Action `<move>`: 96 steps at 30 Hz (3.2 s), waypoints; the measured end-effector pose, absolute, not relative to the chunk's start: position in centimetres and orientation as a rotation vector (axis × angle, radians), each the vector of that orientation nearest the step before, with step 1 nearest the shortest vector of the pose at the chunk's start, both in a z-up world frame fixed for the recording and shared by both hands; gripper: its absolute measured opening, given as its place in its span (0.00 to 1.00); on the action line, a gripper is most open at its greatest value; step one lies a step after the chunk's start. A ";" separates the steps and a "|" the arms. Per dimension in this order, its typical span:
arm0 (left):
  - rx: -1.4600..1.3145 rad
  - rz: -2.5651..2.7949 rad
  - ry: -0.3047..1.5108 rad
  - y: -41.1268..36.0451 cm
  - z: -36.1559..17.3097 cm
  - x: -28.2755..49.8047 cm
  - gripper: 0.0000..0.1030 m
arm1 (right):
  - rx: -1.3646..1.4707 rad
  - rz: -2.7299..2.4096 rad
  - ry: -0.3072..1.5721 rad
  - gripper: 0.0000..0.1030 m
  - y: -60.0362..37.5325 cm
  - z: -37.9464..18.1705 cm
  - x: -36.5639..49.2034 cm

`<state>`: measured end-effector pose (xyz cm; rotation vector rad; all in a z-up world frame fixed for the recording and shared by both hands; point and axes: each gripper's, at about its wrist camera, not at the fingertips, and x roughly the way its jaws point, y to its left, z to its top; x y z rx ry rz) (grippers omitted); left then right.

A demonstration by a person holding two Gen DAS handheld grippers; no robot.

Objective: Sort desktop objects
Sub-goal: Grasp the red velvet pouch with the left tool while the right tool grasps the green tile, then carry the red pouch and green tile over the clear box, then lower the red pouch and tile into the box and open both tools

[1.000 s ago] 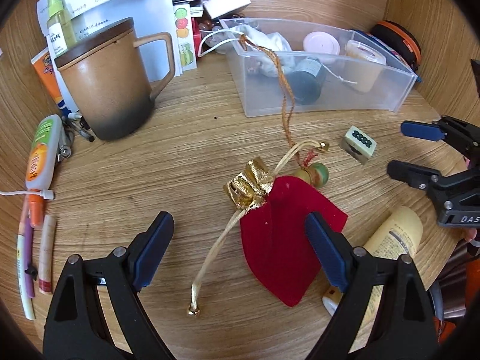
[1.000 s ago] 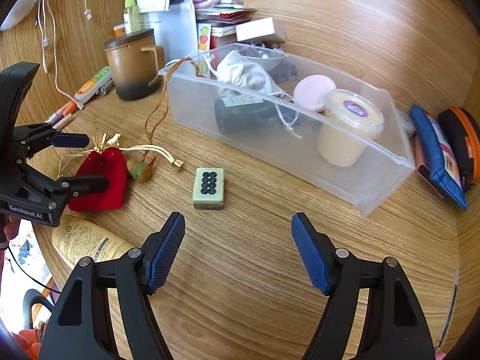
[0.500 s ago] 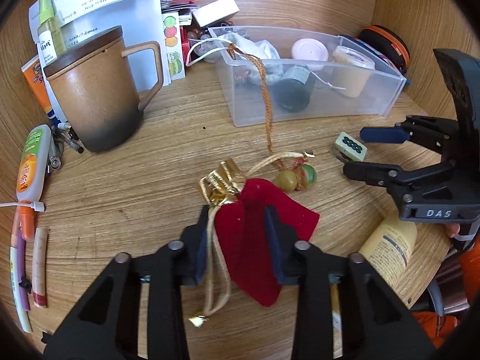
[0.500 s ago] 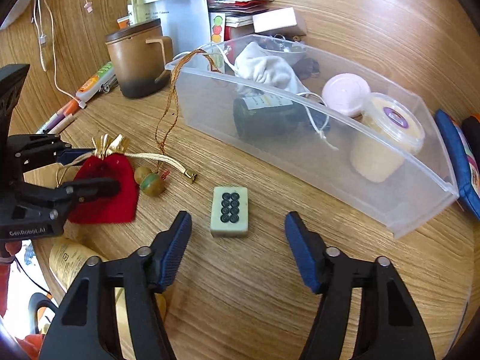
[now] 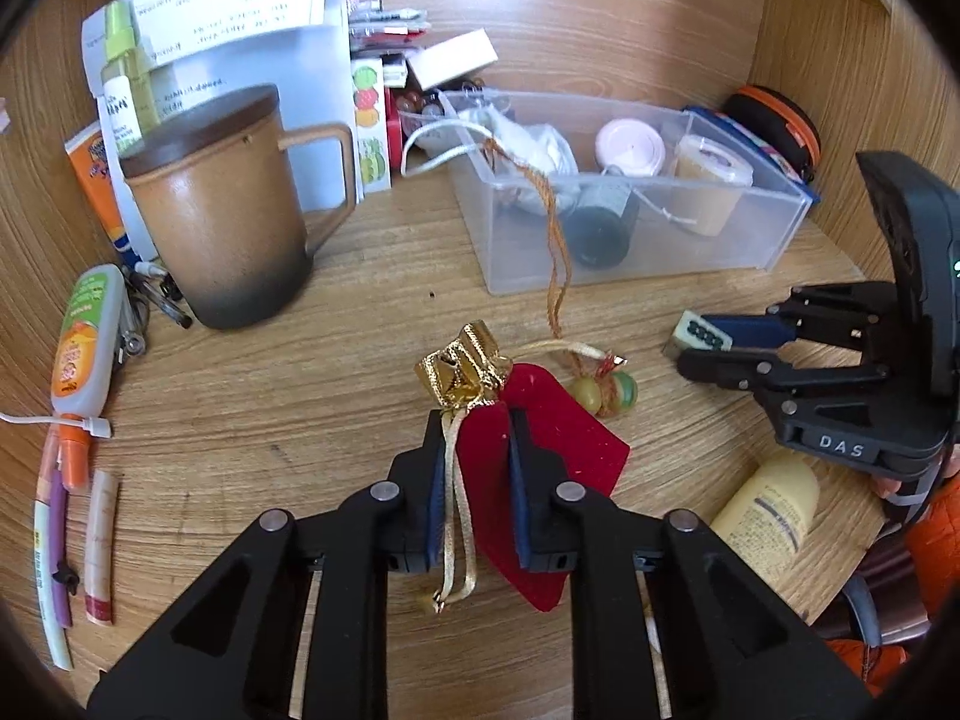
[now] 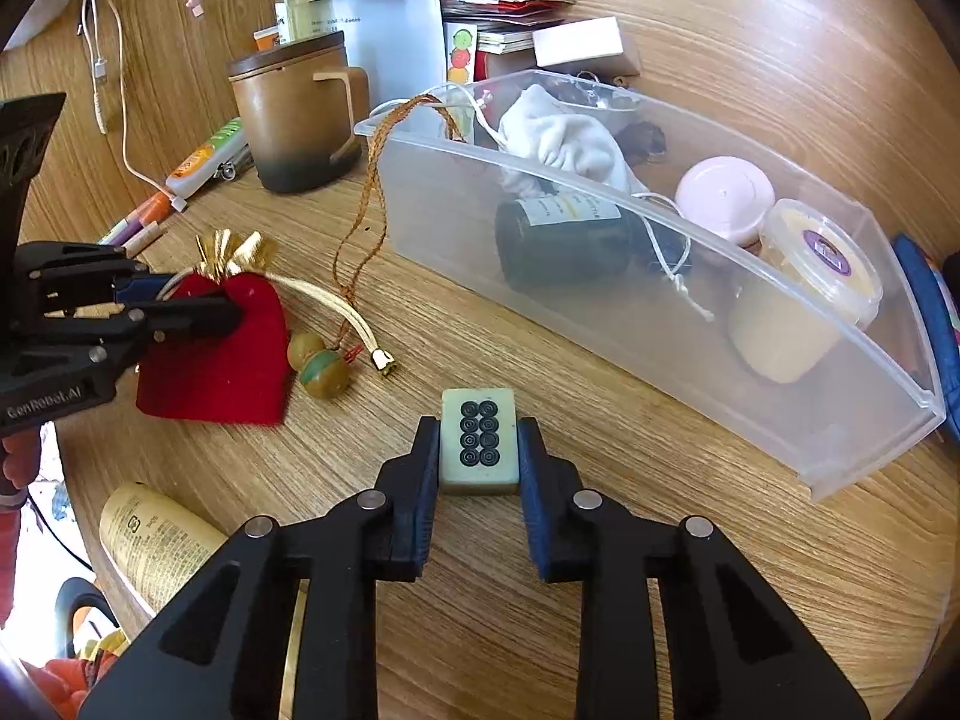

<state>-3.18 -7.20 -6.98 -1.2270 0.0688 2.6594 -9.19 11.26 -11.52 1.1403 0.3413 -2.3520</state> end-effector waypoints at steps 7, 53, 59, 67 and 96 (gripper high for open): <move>-1.172 2.689 0.069 -7.0 -5.2 -2.7 0.17 | 1.106 -2.374 0.323 0.22 11.9 -10.3 -8.5; -0.961 2.714 0.110 -2.0 2.8 -11.0 0.17 | 0.932 -2.556 0.248 0.22 18.7 -1.5 -11.7; -0.980 2.695 0.101 -1.8 2.2 -13.0 0.17 | 0.946 -2.547 0.256 0.22 18.3 -1.8 -13.6; -1.006 2.666 0.114 -1.3 1.1 -15.6 0.17 | 0.991 -2.515 0.265 0.22 17.3 -2.8 -16.5; -1.107 2.610 0.236 0.3 -3.9 -17.9 0.17 | 1.103 -2.436 0.376 0.22 13.6 -6.7 -20.2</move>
